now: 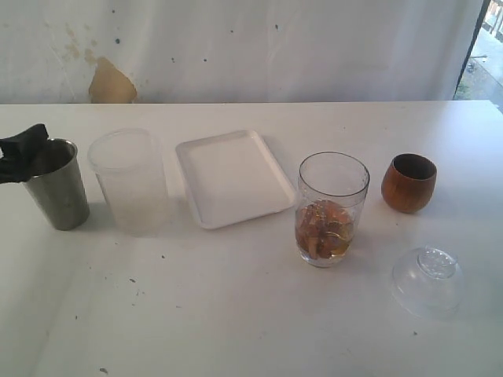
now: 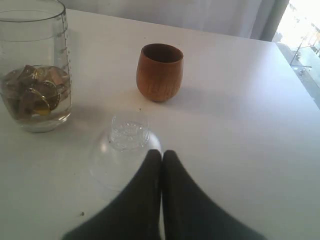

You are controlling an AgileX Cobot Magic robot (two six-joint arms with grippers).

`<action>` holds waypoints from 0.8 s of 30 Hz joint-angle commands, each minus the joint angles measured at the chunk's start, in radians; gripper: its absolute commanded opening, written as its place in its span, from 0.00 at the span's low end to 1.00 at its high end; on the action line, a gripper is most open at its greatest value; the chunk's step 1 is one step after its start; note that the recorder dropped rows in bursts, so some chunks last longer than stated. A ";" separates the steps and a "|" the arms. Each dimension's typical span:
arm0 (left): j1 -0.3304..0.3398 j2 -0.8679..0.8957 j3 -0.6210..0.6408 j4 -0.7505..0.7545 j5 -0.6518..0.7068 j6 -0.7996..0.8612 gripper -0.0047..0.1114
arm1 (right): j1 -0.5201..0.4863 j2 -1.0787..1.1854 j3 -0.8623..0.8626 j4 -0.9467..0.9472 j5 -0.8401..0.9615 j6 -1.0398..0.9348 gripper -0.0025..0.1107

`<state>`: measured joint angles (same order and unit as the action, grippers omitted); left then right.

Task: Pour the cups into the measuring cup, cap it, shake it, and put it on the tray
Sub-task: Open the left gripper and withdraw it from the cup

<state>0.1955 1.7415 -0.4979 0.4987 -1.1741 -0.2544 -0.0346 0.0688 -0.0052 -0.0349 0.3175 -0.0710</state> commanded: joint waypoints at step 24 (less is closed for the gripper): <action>0.002 -0.751 0.011 0.054 0.846 -0.267 0.05 | 0.004 -0.008 0.005 -0.001 -0.015 0.028 0.02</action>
<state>0.1955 1.0685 -0.4957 0.5367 -0.3975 -0.4818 -0.0346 0.0688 -0.0052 -0.0349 0.3175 -0.0594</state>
